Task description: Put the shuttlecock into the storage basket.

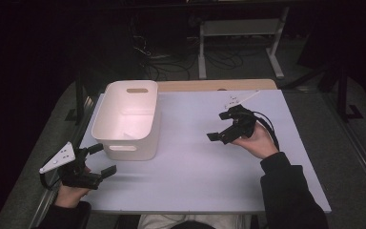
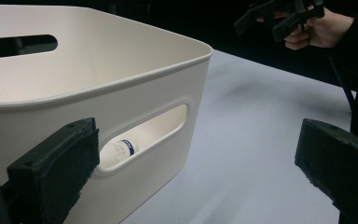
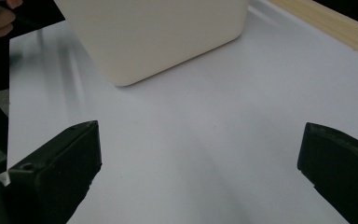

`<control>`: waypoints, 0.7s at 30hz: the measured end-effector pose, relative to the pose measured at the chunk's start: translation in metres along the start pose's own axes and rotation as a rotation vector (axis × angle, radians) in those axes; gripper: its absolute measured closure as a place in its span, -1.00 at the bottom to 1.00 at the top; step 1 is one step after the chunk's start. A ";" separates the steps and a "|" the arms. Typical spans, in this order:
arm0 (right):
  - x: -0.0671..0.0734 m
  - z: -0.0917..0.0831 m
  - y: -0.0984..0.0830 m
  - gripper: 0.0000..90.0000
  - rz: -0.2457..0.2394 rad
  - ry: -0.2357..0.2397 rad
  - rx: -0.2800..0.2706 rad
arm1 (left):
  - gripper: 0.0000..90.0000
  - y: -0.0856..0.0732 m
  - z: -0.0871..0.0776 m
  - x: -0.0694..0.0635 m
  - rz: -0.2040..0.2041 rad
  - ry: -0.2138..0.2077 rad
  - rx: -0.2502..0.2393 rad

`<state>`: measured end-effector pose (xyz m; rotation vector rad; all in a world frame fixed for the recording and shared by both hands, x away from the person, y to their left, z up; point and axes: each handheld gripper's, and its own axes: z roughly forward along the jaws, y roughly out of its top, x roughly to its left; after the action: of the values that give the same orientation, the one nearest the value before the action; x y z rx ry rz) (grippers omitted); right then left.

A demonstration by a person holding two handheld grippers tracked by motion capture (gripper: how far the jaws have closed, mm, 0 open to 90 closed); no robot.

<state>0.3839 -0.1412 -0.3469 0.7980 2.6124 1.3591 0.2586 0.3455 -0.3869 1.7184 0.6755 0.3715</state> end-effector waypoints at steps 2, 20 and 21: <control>-0.001 -0.002 -0.002 -1.00 0.007 -0.002 -0.005 | -1.00 0.000 0.000 0.000 0.000 0.000 0.000; -0.001 -0.010 -0.029 -1.00 0.032 -0.017 -0.011 | -1.00 0.000 0.000 0.000 -0.001 0.001 0.000; -0.001 -0.011 -0.031 -1.00 0.035 -0.018 -0.011 | -1.00 0.000 0.000 0.000 -0.001 0.001 0.000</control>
<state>0.3686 -0.1639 -0.3645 0.8542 2.5863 1.3675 0.2584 0.3454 -0.3869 1.7183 0.6773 0.3715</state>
